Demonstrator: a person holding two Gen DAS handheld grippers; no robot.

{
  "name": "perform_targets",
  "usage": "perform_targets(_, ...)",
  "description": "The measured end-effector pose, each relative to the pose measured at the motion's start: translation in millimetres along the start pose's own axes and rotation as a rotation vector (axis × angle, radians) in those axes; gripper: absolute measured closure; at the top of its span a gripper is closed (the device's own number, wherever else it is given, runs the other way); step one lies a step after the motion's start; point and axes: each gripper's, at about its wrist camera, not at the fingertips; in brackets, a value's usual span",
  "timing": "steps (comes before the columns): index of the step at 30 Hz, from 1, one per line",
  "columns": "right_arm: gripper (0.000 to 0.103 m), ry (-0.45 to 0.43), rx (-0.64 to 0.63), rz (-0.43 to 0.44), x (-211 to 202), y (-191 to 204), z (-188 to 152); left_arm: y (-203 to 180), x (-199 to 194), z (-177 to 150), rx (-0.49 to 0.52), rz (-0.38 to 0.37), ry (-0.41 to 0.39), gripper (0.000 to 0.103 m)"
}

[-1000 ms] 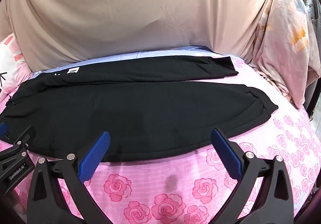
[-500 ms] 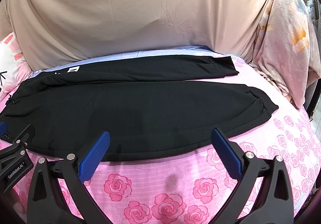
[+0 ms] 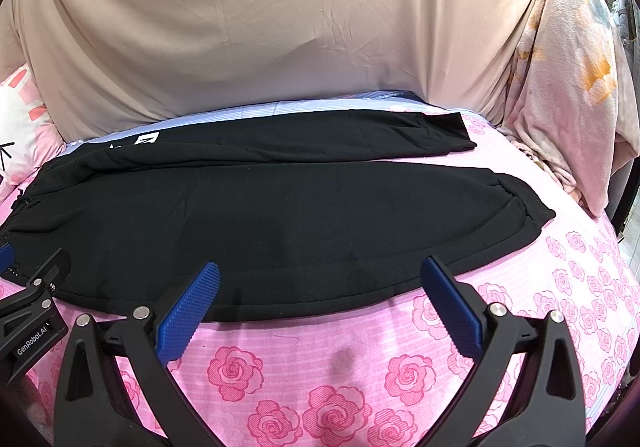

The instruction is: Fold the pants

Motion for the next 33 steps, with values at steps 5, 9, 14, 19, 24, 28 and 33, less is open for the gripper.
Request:
perform_targets(5,0.005,0.002,0.0,0.0,-0.4,-0.7,0.5,-0.1,0.0,0.0,0.0,0.0,0.0,0.012)
perform_targets(9,0.005,0.007,0.0,-0.01,0.6,0.6,1.3,-0.2,0.0,0.3,0.0,0.0,0.0,0.012)
perform_targets(14,0.005,0.008,-0.002,-0.011,2.7,0.4,-0.8,-0.3,-0.1,0.3,-0.001,0.0,0.0,0.012)
perform_targets(19,0.005,0.009,-0.003,-0.011,2.5,0.5,-0.9,-0.5,-0.3,0.2,-0.001,0.001,-0.001,0.012)
perform_targets(24,0.005,0.009,-0.003,-0.011,2.6,0.9,-0.8,-0.3,-0.1,0.5,-0.001,0.0,0.001,0.012)
perform_targets(28,0.005,0.009,-0.002,-0.011,2.5,1.0,-1.2,-0.1,0.0,0.3,-0.001,0.0,0.002,0.012)
perform_targets(33,0.005,0.008,-0.002,-0.011,2.6,0.8,-1.1,0.1,-0.8,-1.1,-0.002,0.0,0.0,0.012)
Point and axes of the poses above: each gripper's, at about its wrist camera, not at the fingertips, and x roughly the way its jaws point, y to its left, z to its top, and after that the axes turned 10 degrees about y, right-handed
